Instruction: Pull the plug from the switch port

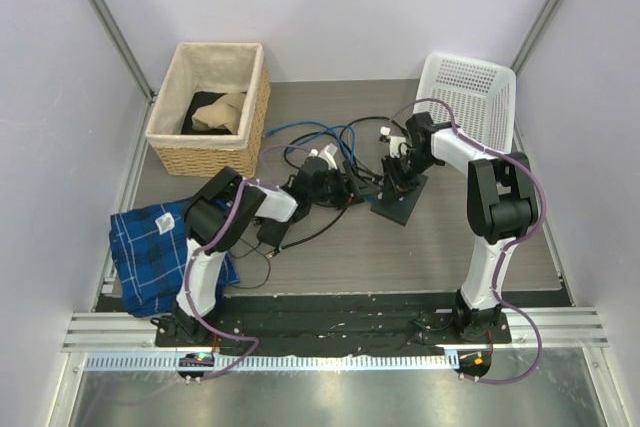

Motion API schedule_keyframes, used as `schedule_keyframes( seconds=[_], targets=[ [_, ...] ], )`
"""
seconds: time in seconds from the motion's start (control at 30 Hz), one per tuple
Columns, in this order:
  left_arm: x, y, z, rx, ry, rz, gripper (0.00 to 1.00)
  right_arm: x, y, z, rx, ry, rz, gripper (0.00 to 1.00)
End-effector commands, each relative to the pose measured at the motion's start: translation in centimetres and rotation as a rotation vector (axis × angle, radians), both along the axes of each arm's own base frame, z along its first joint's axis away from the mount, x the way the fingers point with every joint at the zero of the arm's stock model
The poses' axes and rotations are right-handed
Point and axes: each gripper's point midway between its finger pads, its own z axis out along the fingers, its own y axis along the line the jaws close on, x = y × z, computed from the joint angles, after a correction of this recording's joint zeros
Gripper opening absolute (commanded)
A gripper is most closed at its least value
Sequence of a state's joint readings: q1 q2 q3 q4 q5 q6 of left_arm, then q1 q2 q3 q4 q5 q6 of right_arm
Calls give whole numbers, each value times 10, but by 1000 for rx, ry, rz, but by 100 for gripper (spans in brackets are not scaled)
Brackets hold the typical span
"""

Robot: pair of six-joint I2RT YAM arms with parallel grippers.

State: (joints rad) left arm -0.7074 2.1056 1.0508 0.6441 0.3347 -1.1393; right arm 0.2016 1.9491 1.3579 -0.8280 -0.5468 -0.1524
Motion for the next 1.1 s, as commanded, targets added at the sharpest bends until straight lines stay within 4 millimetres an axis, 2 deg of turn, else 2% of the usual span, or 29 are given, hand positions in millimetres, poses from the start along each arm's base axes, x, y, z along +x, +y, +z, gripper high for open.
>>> schedule_keyframes(
  seconds=[0.0,0.17,0.27,0.47,0.63,0.7,0.73,0.77,0.83,0.87,0.93,1.0,1.07],
  targets=[
    [-24,23,-36,141,63,-13,69,-2,-16,-25,-107,0,4,23],
    [-20,5,-48,96,92,-37,72,-2,-16,-25,-111,-2,4,23],
    [-22,-1,-65,88,154,-30,72,-5,-18,-25,-117,0,-1,23],
    [-24,-13,-78,57,191,-59,70,-13,-17,-27,-90,25,-11,22],
    [-26,-8,-87,76,207,-45,65,-9,-18,-26,-85,26,-22,22],
    [-25,-1,-90,103,208,-17,64,0,-19,-20,-72,12,-34,22],
    [-24,3,-90,113,211,-6,63,1,-23,-13,-65,22,-37,22],
    [-24,9,-91,121,209,8,63,19,-22,6,-39,-46,-4,22],
    [-22,12,-82,141,164,1,63,44,-32,43,-48,-165,11,22],
    [-21,13,-78,151,144,-5,64,52,-40,52,-67,-201,-6,23],
    [-20,15,-75,178,105,-34,64,76,-55,80,-80,-302,-89,37],
    [-19,15,-75,173,104,-35,64,94,-63,101,-105,-414,-132,49],
    [-16,14,-79,174,114,-32,63,100,-67,105,-127,-462,-144,55]
  ],
)
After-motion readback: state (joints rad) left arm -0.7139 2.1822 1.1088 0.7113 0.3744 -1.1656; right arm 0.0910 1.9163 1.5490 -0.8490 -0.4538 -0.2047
